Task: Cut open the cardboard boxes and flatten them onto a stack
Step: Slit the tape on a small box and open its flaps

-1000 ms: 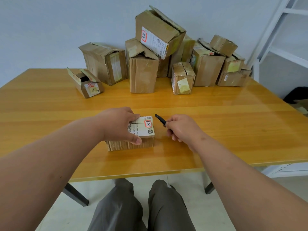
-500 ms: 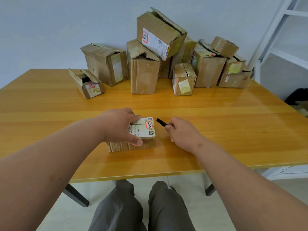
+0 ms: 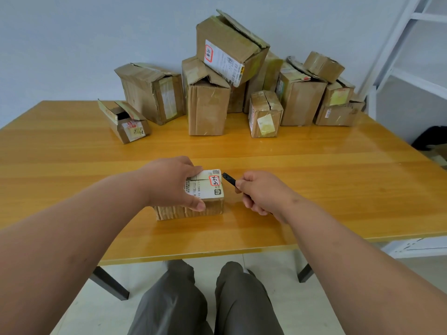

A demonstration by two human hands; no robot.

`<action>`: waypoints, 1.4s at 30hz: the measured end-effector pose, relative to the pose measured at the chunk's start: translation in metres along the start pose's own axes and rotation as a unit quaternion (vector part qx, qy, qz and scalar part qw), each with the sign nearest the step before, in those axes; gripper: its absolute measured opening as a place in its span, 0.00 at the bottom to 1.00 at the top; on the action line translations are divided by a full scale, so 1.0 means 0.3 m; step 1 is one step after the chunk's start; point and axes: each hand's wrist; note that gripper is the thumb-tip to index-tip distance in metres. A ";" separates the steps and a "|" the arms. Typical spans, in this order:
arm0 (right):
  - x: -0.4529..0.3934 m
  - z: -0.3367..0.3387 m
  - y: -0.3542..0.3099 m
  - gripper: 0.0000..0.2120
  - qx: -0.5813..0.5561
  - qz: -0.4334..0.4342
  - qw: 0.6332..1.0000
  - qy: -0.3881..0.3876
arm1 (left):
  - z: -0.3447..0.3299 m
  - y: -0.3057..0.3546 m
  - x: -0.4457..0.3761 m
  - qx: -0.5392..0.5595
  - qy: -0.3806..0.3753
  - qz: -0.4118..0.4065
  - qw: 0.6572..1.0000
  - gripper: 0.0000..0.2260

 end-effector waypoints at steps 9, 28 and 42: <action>0.002 0.008 -0.016 0.10 -0.029 -0.031 0.999 -0.012 | -0.001 -0.001 -0.001 0.004 -0.002 0.002 1.000 0.45; 0.028 0.036 -0.004 0.10 0.007 -0.030 0.995 -0.094 | -0.006 -0.005 -0.002 -0.001 0.000 0.007 1.000 0.45; 0.026 0.100 -0.019 0.09 0.050 -0.014 0.998 0.039 | -0.007 -0.029 0.066 0.140 0.023 0.018 0.990 0.53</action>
Point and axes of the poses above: each hand's wrist, its own x-axis away from the middle knuckle, its own z-axis out of the back of the hand, y = z × x, and after that the axes turned 8 degrees about -z, right-handed
